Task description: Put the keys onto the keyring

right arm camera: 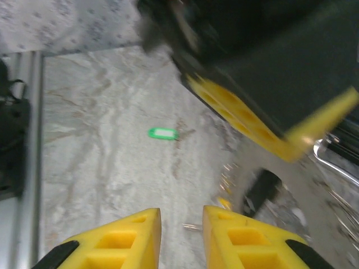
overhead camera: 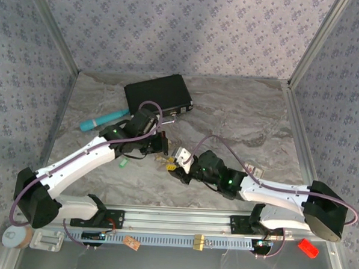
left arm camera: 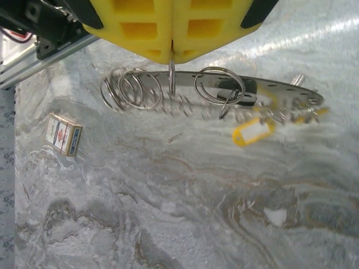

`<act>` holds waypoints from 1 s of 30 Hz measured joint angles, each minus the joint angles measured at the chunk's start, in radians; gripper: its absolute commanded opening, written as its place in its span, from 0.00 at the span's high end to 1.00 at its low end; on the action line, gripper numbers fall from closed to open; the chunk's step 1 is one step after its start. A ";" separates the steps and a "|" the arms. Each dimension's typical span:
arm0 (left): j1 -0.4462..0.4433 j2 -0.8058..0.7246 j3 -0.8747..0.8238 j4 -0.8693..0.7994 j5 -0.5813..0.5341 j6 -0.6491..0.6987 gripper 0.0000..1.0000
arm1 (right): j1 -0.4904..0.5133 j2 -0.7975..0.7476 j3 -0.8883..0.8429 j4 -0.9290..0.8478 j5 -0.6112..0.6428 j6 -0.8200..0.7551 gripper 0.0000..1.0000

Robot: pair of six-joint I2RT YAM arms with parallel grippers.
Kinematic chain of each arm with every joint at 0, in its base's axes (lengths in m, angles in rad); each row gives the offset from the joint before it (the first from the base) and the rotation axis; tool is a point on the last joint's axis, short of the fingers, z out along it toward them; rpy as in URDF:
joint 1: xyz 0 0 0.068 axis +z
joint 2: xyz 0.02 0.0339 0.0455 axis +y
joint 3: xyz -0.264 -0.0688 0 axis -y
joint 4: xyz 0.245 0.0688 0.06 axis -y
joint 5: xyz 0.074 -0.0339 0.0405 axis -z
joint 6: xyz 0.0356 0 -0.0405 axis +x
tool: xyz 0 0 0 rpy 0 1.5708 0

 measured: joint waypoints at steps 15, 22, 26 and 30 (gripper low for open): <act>0.008 0.038 0.035 -0.131 0.199 -0.495 1.00 | -0.008 0.055 -0.056 0.199 0.093 -0.149 0.65; 0.024 0.024 0.013 -0.151 0.257 -0.599 1.00 | -0.001 0.056 -0.105 0.207 0.104 -0.219 0.65; 0.027 0.011 -0.010 -0.153 0.274 -0.630 1.00 | -0.001 0.056 -0.105 0.220 0.103 -0.236 0.67; 0.027 0.011 -0.010 -0.152 0.286 -0.645 1.00 | 0.001 0.056 -0.105 0.233 0.093 -0.245 0.70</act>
